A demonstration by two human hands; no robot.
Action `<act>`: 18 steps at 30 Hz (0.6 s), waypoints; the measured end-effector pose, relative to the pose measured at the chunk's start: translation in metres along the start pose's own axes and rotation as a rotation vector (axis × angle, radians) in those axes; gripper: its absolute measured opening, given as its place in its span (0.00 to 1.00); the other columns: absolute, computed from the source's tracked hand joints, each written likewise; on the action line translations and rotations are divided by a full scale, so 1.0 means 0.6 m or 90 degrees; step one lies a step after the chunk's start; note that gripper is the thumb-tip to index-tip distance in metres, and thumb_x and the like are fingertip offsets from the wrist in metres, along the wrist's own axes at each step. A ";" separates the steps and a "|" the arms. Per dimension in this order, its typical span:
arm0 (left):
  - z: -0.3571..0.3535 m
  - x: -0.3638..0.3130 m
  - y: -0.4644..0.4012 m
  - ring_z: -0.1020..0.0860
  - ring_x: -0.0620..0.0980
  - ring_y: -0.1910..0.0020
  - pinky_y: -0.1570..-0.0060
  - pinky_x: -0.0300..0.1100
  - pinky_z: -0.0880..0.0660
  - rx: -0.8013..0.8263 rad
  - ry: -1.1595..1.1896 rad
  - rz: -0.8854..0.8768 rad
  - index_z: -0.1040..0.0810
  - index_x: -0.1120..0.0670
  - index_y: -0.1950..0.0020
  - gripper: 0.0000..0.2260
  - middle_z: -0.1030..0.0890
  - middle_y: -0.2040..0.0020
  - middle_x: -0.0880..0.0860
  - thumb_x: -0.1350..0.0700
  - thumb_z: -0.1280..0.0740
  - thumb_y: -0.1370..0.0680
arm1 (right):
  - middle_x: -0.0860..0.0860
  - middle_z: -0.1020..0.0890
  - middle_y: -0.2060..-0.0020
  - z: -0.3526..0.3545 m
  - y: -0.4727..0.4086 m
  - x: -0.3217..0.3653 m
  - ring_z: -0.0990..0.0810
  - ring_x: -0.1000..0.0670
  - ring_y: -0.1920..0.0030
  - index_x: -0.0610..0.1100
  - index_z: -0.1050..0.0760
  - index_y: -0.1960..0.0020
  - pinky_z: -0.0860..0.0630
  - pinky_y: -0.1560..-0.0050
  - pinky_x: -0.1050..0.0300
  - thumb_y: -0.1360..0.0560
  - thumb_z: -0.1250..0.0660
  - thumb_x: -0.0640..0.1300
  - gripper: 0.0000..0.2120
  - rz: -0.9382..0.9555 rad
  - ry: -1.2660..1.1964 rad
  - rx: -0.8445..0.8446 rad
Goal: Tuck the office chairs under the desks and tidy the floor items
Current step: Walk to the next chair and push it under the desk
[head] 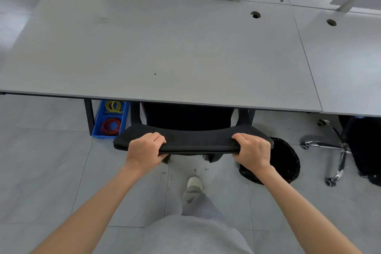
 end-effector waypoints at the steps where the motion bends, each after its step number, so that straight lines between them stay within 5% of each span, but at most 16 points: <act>1: -0.002 0.001 -0.012 0.20 0.48 0.68 0.78 0.35 0.32 0.005 0.000 0.004 0.19 0.54 0.61 0.12 0.18 0.65 0.48 0.54 0.22 0.40 | 0.54 0.18 0.71 -0.001 -0.012 -0.007 0.19 0.48 0.71 0.45 0.20 0.62 0.30 0.76 0.61 0.44 0.34 0.46 0.11 0.001 0.002 -0.002; 9: 0.002 0.041 -0.123 0.20 0.49 0.65 0.75 0.30 0.44 0.017 -0.029 0.005 0.21 0.52 0.60 0.10 0.18 0.62 0.47 0.54 0.24 0.37 | 0.53 0.19 0.72 -0.011 -0.106 -0.024 0.20 0.49 0.73 0.45 0.21 0.64 0.31 0.76 0.64 0.50 0.23 0.44 0.15 -0.012 -0.009 0.010; 18: 0.000 0.040 -0.133 0.20 0.50 0.65 0.78 0.37 0.31 0.028 -0.011 0.003 0.21 0.53 0.59 0.13 0.18 0.63 0.48 0.53 0.23 0.39 | 0.54 0.19 0.71 -0.020 -0.108 -0.033 0.20 0.50 0.71 0.46 0.21 0.63 0.31 0.75 0.65 0.51 0.24 0.42 0.17 -0.003 -0.019 -0.006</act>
Point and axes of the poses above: each hand's wrist, its own y-axis away from the middle knuckle, its own z-axis out of the back of the hand, x = y × z, the point moved 2 cm from there along -y, towards the middle knuckle
